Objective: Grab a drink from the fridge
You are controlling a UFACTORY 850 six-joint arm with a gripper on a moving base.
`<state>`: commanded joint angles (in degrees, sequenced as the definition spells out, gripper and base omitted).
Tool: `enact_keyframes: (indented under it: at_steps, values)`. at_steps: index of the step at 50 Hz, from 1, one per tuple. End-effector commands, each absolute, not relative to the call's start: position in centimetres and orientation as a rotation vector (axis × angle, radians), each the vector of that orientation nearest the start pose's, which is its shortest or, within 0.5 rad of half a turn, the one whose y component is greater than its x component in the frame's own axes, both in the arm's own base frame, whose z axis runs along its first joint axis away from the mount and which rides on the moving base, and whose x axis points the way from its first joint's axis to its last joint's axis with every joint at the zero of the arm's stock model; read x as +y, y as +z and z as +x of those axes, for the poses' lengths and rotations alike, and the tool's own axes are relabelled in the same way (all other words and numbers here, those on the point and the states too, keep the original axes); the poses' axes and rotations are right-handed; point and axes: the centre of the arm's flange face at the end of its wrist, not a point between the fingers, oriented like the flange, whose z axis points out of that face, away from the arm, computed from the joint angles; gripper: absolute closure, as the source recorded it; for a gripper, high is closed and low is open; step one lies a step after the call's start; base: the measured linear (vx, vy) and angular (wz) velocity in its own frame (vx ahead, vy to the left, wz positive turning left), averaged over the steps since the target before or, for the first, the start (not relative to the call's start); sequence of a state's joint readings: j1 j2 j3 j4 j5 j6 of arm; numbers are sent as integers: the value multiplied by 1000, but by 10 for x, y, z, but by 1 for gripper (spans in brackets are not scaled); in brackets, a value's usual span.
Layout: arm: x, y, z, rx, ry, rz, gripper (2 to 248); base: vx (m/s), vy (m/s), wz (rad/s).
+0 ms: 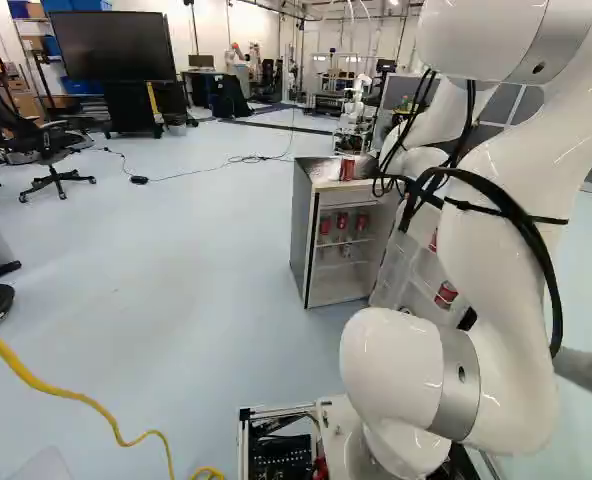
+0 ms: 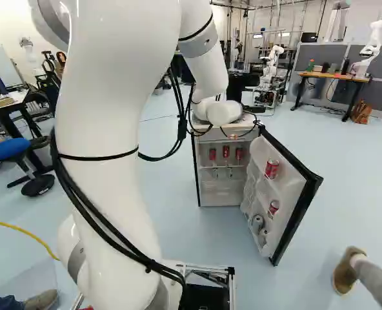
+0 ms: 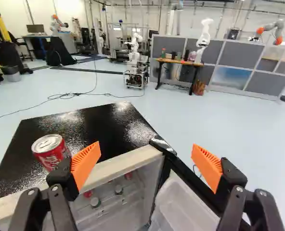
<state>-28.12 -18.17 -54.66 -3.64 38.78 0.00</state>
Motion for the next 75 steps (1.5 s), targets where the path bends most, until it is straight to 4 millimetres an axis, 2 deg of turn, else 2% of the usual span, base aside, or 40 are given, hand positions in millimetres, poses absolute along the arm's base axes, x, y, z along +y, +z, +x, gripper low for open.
enact_keyframes:
  at_steps: [28, 56, 75]
  values:
    - [-315, 471, 478, 997, -1812, -2746, 3, 0, 0, 0]
    - [-352, 483, 451, 1385, -1503, -2670, 3, 0, 0, 0]
    - [-375, 474, 442, 1587, -1236, -2568, 3, 0, 0, 0]
